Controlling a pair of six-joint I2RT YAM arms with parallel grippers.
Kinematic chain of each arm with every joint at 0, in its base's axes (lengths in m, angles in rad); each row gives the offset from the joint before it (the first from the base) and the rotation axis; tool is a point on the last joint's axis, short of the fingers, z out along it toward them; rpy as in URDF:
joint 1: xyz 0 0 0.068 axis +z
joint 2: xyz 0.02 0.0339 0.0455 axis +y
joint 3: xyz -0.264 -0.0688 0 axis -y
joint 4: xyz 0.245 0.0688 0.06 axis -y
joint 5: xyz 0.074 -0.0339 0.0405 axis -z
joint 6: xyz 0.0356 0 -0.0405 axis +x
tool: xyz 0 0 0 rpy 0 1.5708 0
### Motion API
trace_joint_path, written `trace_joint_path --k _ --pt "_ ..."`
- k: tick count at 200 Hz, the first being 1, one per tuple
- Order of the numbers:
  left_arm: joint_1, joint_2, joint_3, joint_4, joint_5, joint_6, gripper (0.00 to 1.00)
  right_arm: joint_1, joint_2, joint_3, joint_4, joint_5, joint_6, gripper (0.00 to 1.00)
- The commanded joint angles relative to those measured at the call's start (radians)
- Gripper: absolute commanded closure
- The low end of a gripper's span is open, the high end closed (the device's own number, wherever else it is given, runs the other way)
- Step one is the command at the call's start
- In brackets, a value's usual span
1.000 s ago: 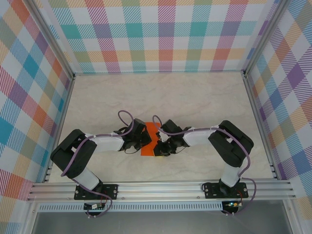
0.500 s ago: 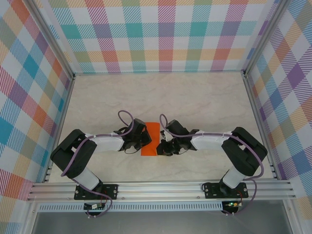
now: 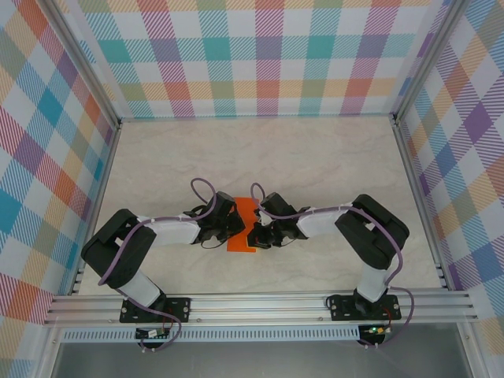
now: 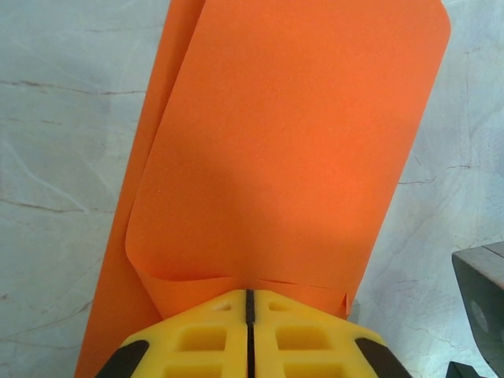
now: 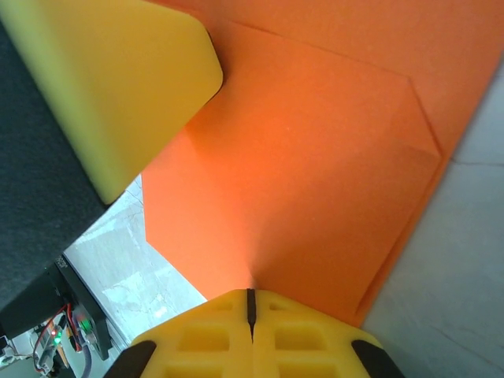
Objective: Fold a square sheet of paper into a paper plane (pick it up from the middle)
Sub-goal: Fold the triangle a second time at the center of the table.
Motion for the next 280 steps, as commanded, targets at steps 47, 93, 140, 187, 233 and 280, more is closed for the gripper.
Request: trace_joint_path --k 47,93,140,187,233,280 --pt "0.007 -0.157 -0.09 0.002 0.043 0.025 0.86 0.006 0.05 -0.043 -0.064 0.061 0.035 0.99" --pt "0.006 -0.122 -0.124 0.144 0.118 0.011 0.9 0.007 0.053 -0.052 -0.057 0.068 0.044 1.0" --pt "0.007 -0.042 -0.121 0.219 0.15 0.002 0.91 0.007 0.047 -0.054 -0.061 0.071 0.043 1.0" --pt "0.007 0.005 -0.167 0.193 0.054 -0.001 0.92 0.007 0.033 -0.045 -0.081 0.07 0.035 1.0" --pt "0.01 0.009 -0.155 0.143 -0.057 0.01 0.93 0.007 0.024 -0.046 -0.112 0.079 0.018 1.0" --pt "0.021 -0.015 -0.153 0.122 -0.108 0.033 0.93 0.006 0.027 -0.049 -0.124 0.088 0.012 1.0"
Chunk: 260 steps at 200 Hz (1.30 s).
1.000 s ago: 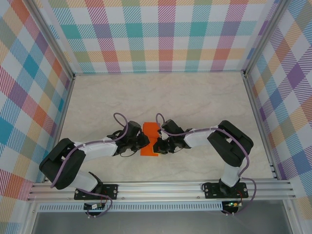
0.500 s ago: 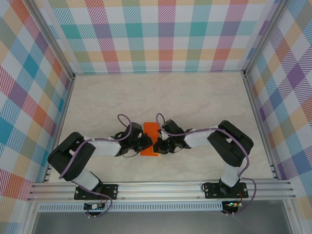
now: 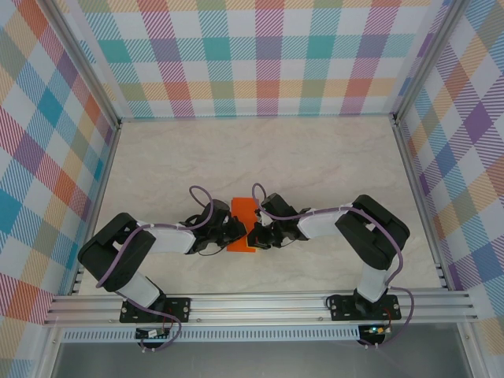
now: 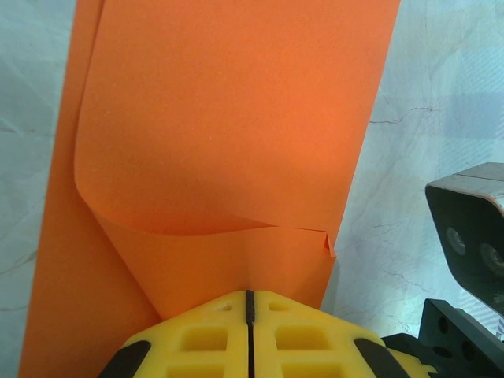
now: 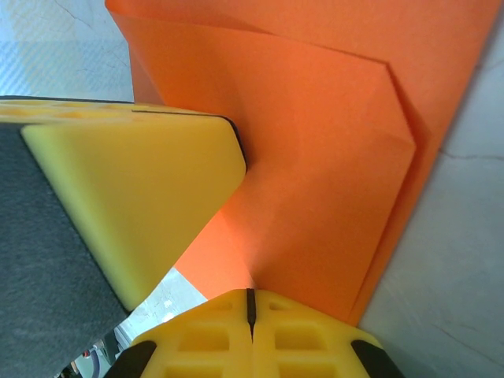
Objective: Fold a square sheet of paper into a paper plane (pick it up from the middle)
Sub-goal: Fold the triangle a second time at the center of the table.
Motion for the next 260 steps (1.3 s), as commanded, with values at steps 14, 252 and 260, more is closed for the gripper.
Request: trace_joint_path --k 14,252,260 --pt "0.026 -0.008 -0.008 -0.13 -0.212 0.041 0.93 0.005 0.037 -0.032 -0.151 0.086 -0.023 1.0" --pt "0.187 0.02 0.051 -0.183 -0.177 0.133 0.94 0.005 0.028 -0.006 -0.193 0.065 -0.052 1.0" --pt "0.192 0.017 0.051 -0.185 -0.174 0.135 0.93 0.005 0.027 -0.008 -0.193 0.066 -0.052 1.0"
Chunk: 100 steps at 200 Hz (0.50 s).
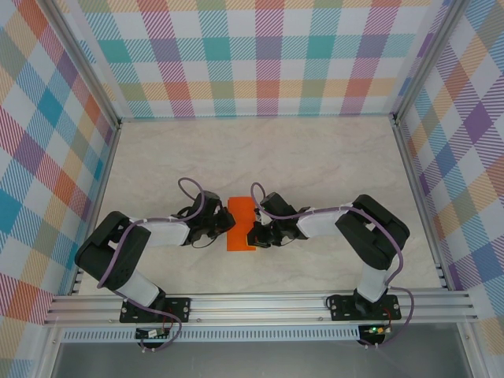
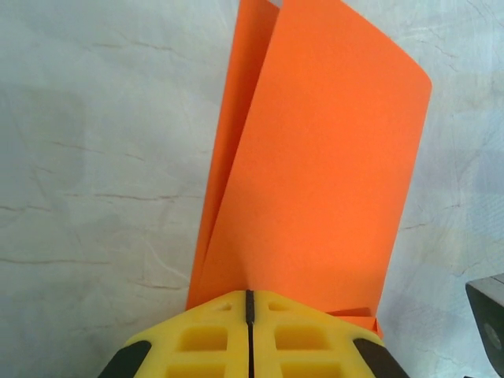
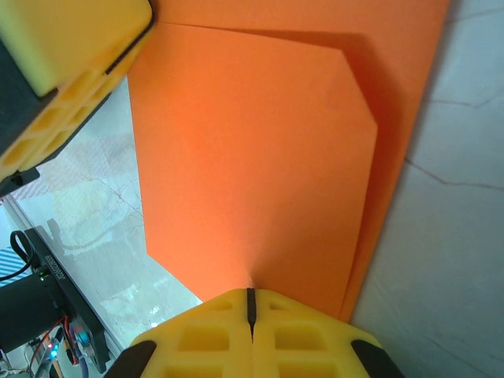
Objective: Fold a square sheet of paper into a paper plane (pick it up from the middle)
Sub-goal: Fold the triangle a second time at the center of the table.
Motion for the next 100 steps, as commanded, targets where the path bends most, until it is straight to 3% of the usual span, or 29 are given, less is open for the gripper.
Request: trace_joint_path --k 1,100 --pt "0.057 0.023 0.007 -0.093 -0.134 0.037 0.93 0.005 0.026 -0.024 -0.163 0.041 -0.026 1.0" --pt "0.064 -0.154 0.028 -0.168 -0.058 0.054 0.9 0.005 0.03 0.0 -0.16 0.021 -0.031 1.0"
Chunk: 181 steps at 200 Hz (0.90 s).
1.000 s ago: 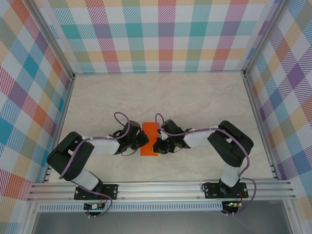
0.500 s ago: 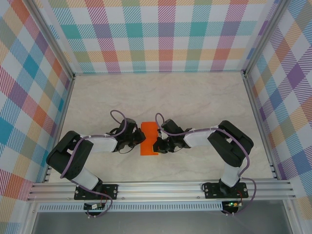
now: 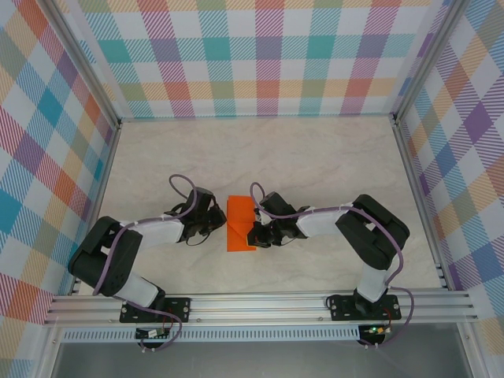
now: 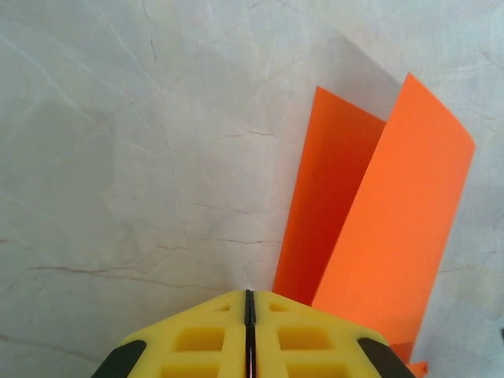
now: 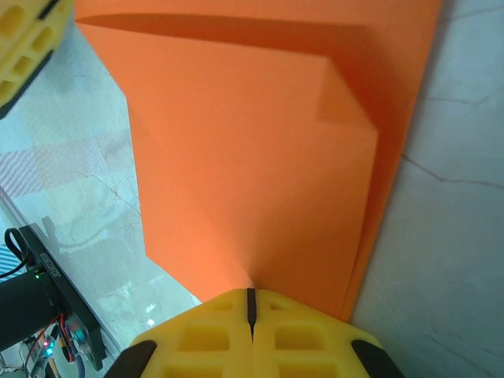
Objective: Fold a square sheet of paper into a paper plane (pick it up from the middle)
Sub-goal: Fold the triangle a second time at the center of the table.
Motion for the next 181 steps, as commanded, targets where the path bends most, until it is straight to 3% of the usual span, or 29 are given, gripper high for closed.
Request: trace_joint_path --k 1,49,112,140,181 --pt "0.008 -0.082 0.009 -0.041 0.009 0.023 0.9 0.004 0.03 -0.012 -0.136 0.021 -0.015 1.0" --pt "-0.022 -0.151 0.008 -0.018 0.159 0.04 0.88 0.004 0.025 -0.003 -0.135 0.019 -0.019 1.0" --pt "-0.075 0.059 0.039 0.089 0.219 0.027 0.88 0.004 0.007 0.015 -0.139 0.011 -0.026 0.99" --pt "-0.081 0.127 0.049 0.101 0.198 0.016 0.9 0.004 -0.008 0.035 -0.148 -0.001 -0.031 0.98" --pt "-0.082 0.111 0.022 0.052 0.12 0.014 0.91 0.005 -0.044 0.092 -0.166 -0.023 -0.046 0.94"
